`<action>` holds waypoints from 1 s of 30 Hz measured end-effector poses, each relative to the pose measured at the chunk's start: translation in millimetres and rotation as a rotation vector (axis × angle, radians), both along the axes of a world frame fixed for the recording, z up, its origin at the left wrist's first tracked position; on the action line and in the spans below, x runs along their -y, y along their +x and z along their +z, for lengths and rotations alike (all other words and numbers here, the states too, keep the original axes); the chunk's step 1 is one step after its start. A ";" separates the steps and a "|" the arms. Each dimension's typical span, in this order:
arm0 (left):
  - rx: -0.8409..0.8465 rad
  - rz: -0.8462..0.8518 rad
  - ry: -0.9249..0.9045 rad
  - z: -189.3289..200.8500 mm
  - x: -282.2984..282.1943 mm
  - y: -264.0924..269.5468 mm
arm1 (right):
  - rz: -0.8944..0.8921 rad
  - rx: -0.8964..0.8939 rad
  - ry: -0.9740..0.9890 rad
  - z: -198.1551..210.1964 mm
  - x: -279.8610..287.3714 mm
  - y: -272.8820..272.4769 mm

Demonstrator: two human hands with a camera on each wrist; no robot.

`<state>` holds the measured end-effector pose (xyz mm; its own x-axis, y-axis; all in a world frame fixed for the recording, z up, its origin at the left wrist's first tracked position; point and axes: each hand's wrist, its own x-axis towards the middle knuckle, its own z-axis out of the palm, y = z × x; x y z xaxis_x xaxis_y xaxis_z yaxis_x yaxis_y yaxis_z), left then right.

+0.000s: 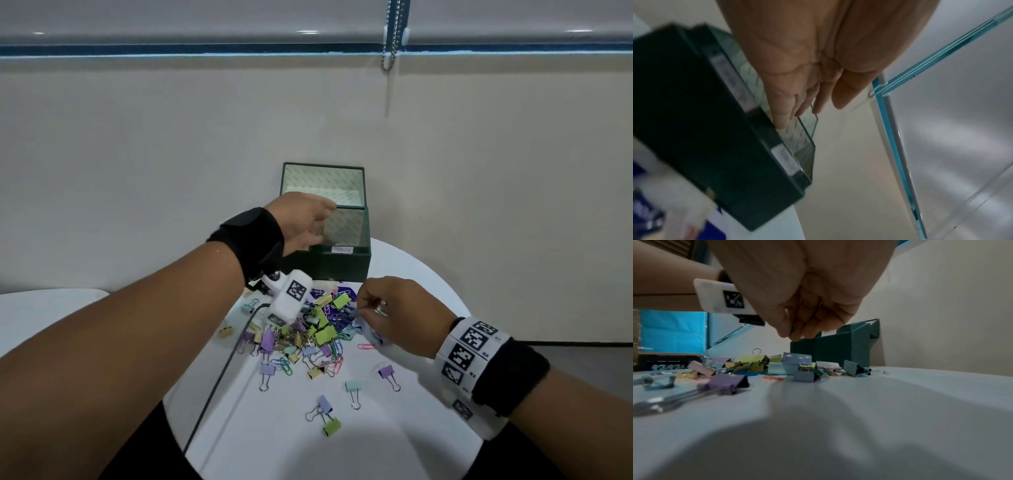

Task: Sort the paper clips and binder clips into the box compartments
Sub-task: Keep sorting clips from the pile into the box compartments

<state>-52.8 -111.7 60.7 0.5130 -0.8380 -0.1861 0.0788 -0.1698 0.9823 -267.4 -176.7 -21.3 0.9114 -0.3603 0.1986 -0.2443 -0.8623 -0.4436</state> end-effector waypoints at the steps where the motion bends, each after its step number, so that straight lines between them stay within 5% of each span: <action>1: 0.163 0.006 0.022 3.6 -8.4 2.5 | -0.012 -0.004 0.020 3.2 4.2 0.5; 4: 0.640 -0.063 0.117 9.1 -41.5 12.6 | -0.071 0.016 0.012 22.5 23.3 11.6; 7: 0.860 -0.168 0.255 2.1 -75.8 21.6 | -0.173 0.097 0.026 44.9 45.3 36.0; 13: 1.072 -0.327 0.483 -32.8 -100.9 25.7 | -0.222 0.038 -0.003 56.7 63.3 87.6; 19: 1.323 -0.412 0.505 -65.0 -88.9 16.6 | -0.078 0.066 -0.312 45.8 30.7 87.6; 25: 1.377 -0.366 0.618 -75.8 -89.2 19.5 | 0.011 -0.477 -0.320 20.2 20.9 80.6; 30: 1.372 -0.287 0.667 -75.1 -90.3 18.9 | 0.007 -0.544 -0.292 9.1 23.1 91.9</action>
